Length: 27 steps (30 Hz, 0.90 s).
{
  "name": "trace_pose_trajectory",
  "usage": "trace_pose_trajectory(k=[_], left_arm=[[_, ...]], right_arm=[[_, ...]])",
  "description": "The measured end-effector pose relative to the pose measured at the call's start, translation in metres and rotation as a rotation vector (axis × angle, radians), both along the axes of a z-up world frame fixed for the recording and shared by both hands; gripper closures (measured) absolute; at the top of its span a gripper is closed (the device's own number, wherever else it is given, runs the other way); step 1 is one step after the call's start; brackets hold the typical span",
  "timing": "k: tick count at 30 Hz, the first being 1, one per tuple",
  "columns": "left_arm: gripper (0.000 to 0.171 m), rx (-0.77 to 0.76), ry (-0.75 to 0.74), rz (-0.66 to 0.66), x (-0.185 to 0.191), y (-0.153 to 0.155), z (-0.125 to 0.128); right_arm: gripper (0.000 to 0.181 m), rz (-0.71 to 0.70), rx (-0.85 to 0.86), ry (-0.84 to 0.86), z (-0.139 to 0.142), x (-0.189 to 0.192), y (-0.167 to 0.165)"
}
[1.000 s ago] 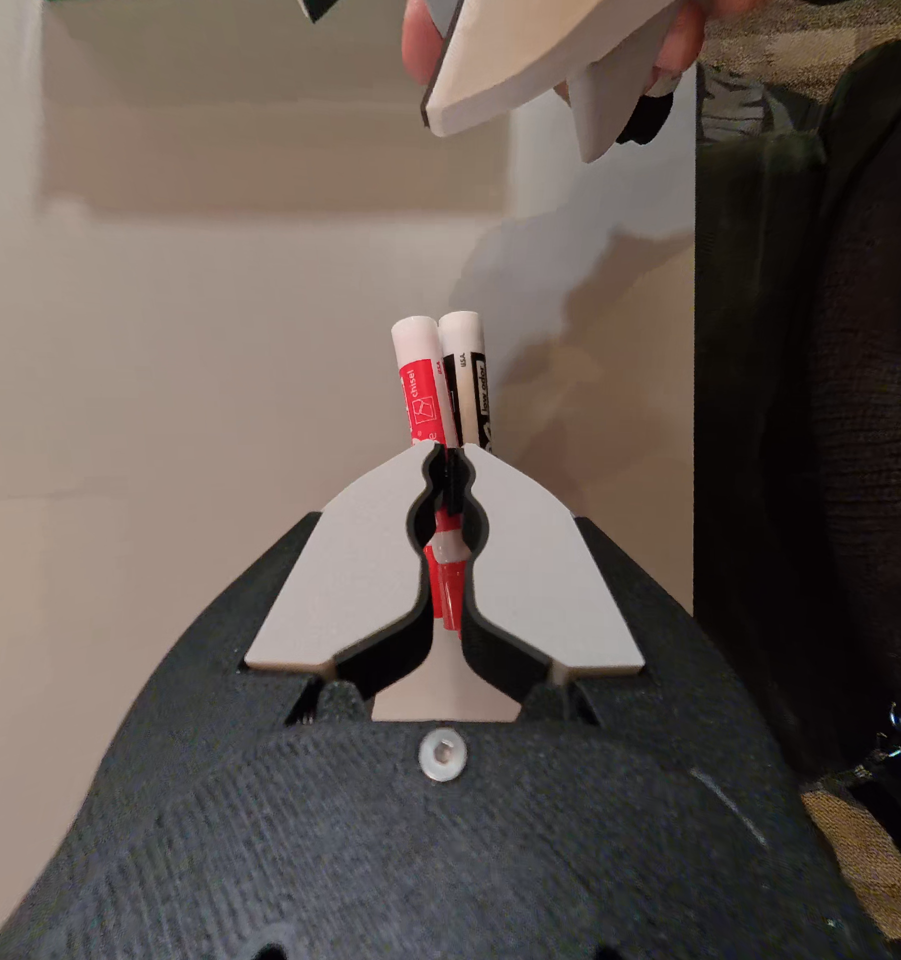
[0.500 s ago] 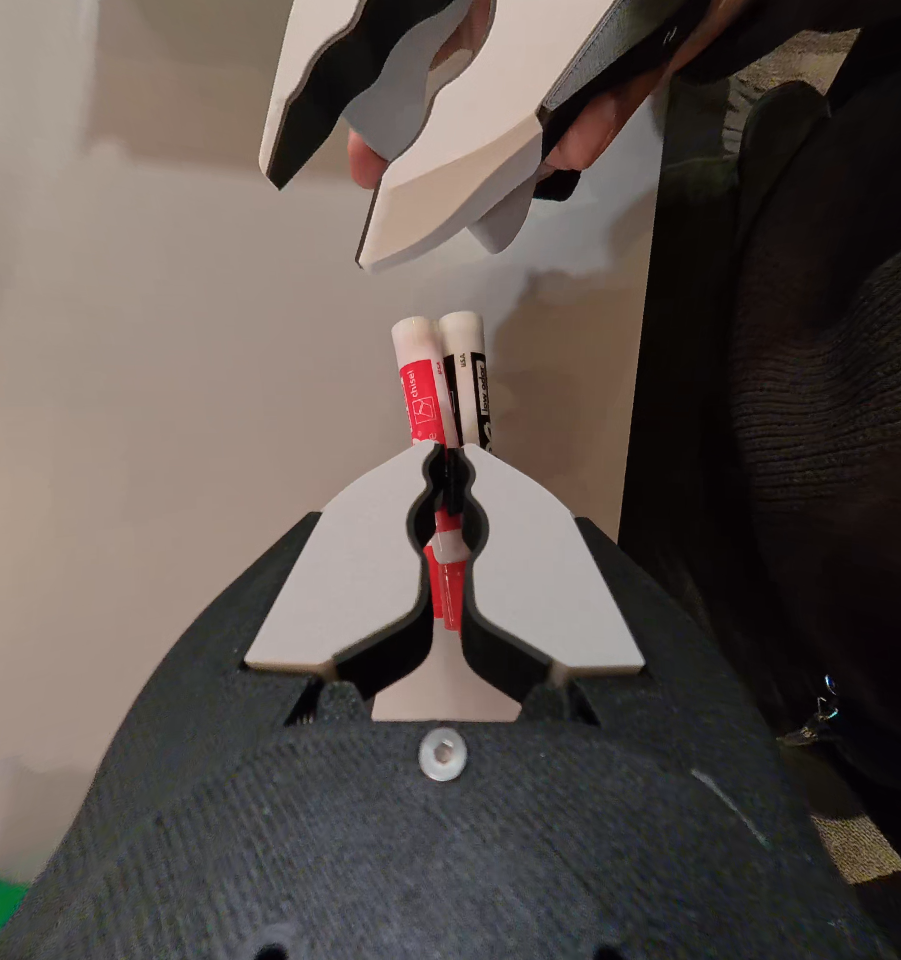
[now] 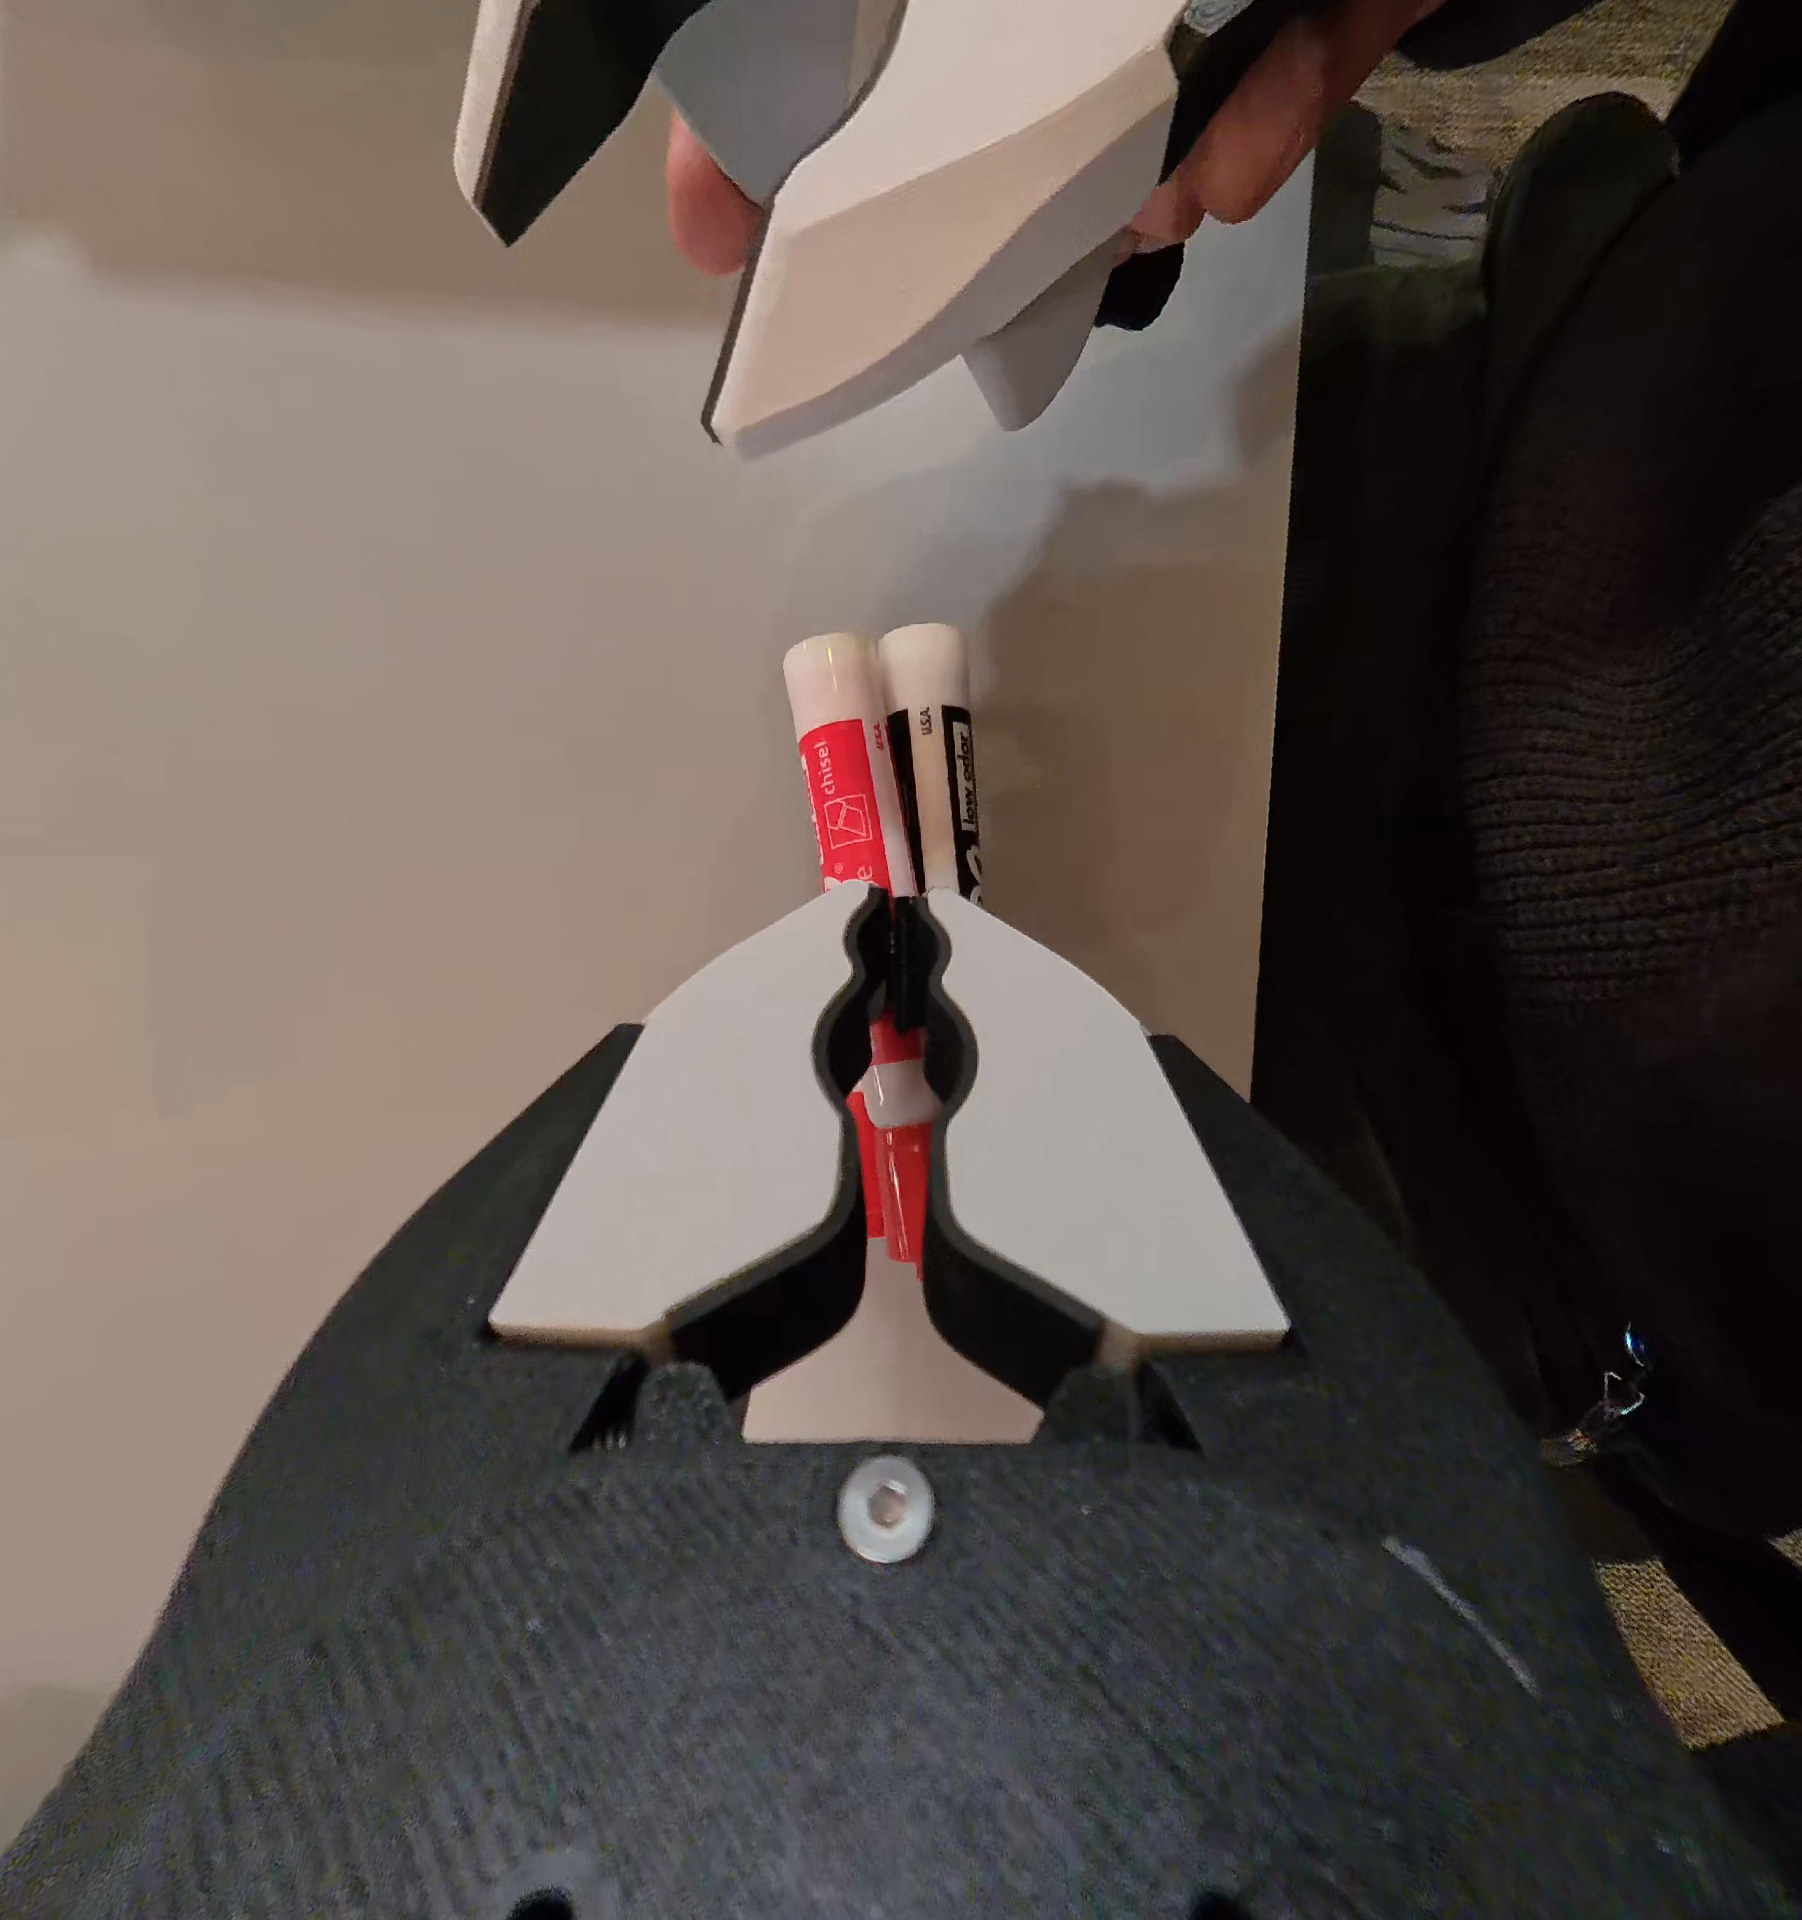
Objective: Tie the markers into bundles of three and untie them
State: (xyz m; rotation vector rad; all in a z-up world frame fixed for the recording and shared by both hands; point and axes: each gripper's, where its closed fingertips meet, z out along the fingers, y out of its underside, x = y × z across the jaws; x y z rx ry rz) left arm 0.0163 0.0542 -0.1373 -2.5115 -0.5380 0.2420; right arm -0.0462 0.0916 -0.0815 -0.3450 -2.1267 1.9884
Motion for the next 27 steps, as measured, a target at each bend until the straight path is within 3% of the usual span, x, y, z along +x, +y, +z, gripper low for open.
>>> trace_pose_trajectory(k=[16,27], left_arm=[[0.165,-0.004,-0.024,-0.214,-0.02,0.048,-0.001],[0.165,-0.001,-0.023,-0.216,-0.022,0.047,0.002]], right_arm=[[0.143,-0.218,-0.002,-0.001,0.0,-0.008,0.065],[0.143,-0.224,0.006,-0.004,-0.002,-0.007,0.068]])
